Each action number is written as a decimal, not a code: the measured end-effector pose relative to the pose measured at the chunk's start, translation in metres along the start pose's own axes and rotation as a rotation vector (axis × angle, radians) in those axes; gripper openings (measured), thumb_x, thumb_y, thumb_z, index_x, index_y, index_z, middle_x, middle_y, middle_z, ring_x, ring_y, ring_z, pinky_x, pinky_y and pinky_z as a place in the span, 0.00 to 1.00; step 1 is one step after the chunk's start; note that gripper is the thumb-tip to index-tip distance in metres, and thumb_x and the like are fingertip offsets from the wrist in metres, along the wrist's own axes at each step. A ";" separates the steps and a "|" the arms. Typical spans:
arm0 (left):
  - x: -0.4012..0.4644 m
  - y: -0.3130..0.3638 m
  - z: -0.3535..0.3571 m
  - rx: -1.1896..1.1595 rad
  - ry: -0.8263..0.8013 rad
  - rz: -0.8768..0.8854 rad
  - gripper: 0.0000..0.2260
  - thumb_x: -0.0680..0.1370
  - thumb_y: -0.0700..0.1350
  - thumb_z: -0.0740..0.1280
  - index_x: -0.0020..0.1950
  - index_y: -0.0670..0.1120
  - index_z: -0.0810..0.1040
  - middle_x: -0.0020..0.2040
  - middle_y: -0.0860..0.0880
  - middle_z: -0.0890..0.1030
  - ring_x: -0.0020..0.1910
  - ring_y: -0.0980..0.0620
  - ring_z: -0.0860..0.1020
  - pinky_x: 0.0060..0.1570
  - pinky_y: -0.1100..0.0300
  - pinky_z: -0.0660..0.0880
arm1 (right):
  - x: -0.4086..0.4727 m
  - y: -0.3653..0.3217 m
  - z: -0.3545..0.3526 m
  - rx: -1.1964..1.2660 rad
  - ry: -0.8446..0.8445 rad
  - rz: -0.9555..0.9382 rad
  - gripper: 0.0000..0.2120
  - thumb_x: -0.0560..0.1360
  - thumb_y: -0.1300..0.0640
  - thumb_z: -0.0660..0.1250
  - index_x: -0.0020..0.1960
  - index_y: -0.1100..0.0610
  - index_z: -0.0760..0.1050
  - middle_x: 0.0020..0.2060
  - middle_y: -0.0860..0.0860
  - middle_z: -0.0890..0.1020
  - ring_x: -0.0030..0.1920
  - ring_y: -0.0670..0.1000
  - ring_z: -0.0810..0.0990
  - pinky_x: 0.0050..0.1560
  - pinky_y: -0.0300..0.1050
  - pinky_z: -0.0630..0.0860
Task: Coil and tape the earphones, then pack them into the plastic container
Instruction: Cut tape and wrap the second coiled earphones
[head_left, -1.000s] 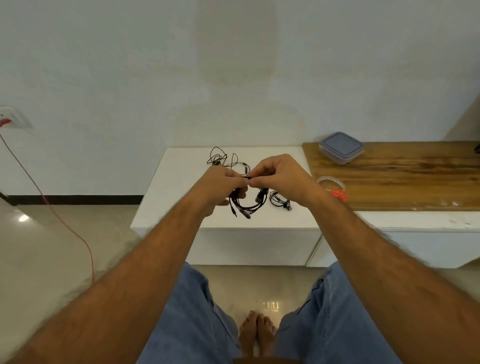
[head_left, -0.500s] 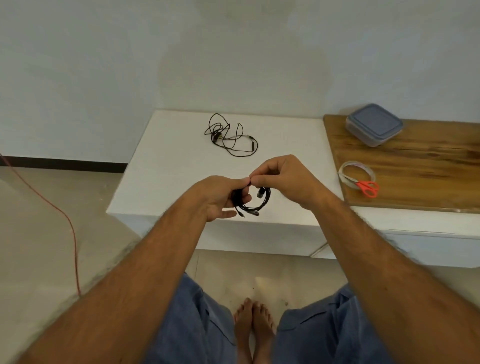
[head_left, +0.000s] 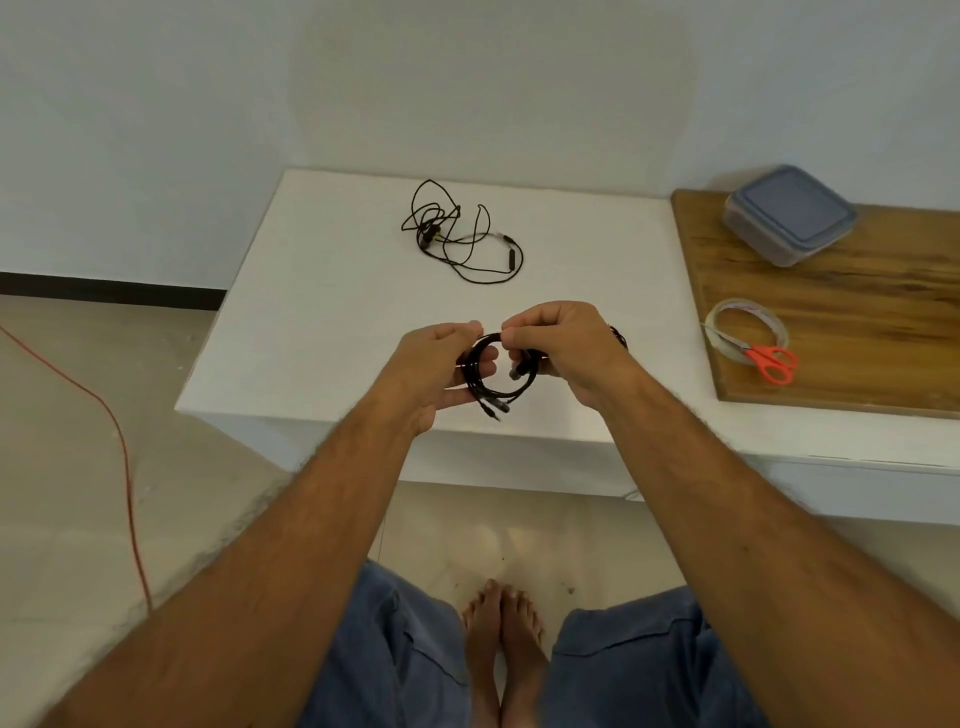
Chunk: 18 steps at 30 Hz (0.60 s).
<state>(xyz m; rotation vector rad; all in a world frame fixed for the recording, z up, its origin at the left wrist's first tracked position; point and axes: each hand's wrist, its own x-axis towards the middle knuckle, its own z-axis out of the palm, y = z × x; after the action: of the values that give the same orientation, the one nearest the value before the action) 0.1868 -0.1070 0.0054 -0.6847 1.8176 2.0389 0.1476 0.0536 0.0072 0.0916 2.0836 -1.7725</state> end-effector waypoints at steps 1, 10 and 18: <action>0.003 -0.003 -0.001 -0.013 0.011 -0.001 0.07 0.80 0.47 0.66 0.54 0.45 0.80 0.44 0.47 0.85 0.43 0.50 0.84 0.47 0.51 0.82 | 0.002 0.003 0.002 0.005 0.017 0.016 0.02 0.72 0.67 0.72 0.45 0.64 0.81 0.34 0.56 0.81 0.36 0.53 0.79 0.48 0.56 0.82; 0.033 -0.021 -0.013 0.108 0.141 0.087 0.11 0.77 0.36 0.69 0.59 0.40 0.78 0.50 0.42 0.83 0.46 0.48 0.82 0.50 0.56 0.81 | 0.030 0.018 0.017 0.008 0.140 0.065 0.04 0.72 0.67 0.72 0.40 0.60 0.81 0.32 0.54 0.80 0.33 0.49 0.78 0.43 0.50 0.81; 0.046 -0.030 -0.013 0.600 0.343 0.282 0.10 0.74 0.45 0.73 0.55 0.46 0.82 0.49 0.50 0.84 0.43 0.50 0.83 0.51 0.55 0.79 | 0.051 0.026 0.027 -0.354 0.246 -0.038 0.04 0.73 0.60 0.71 0.40 0.54 0.81 0.32 0.45 0.80 0.34 0.45 0.79 0.36 0.40 0.74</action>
<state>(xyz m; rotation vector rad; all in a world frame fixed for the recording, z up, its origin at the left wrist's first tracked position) 0.1668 -0.1187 -0.0456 -0.6461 2.6825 1.4331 0.1159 0.0225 -0.0370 0.1773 2.5582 -1.4453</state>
